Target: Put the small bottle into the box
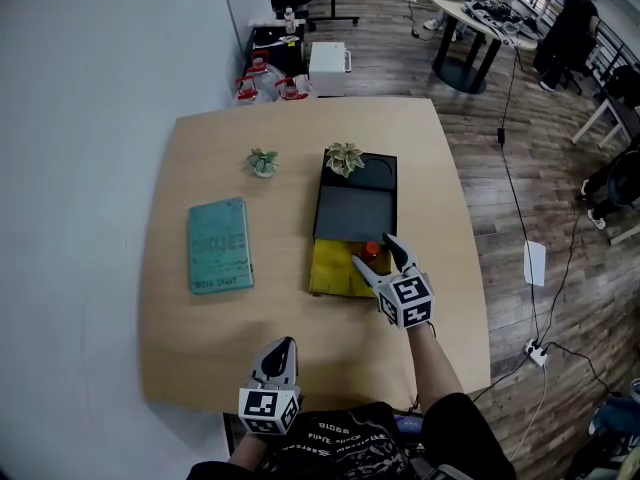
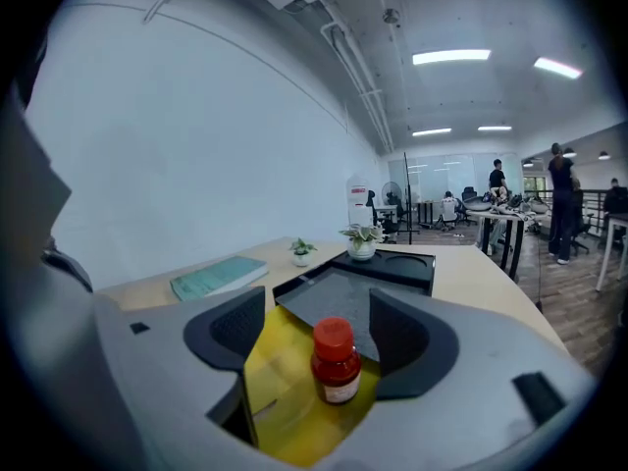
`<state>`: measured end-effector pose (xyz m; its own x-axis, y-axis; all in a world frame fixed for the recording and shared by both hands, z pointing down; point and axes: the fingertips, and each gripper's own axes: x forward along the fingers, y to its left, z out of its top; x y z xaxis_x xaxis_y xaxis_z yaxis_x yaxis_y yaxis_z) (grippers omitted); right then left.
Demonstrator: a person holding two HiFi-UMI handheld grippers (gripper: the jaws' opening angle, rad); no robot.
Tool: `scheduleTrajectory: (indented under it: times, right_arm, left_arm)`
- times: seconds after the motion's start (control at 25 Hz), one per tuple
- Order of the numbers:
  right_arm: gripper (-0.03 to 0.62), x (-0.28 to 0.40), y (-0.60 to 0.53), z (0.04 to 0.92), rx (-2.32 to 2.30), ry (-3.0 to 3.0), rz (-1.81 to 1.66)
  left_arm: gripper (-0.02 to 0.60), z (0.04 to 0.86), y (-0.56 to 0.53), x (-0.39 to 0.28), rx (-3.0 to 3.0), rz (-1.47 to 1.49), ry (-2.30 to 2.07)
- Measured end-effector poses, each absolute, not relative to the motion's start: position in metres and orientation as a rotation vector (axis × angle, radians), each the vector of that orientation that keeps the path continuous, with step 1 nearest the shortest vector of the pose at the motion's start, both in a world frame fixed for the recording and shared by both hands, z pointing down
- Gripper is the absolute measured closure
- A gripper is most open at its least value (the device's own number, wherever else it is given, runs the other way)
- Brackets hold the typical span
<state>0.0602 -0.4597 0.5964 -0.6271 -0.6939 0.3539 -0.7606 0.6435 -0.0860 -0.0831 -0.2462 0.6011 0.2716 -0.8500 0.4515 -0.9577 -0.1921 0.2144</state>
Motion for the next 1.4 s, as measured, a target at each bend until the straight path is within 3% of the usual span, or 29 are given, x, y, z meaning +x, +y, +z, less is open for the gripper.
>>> scheduleTrajectory:
  times: [0.72,1.4]
  right_arm:
    - [0.256,0.07,-0.333,0.512,1.206,-2.708,0.282]
    - [0.272,0.086,-0.222,0.516,1.409,-2.741,0.376]
  left_arm:
    - [0.578,0.572,-0.207,-0.072,2.216,0.183,-1.58]
    - [0.578,0.56,-0.187,-0.056,2.334,0.136,-1.475]
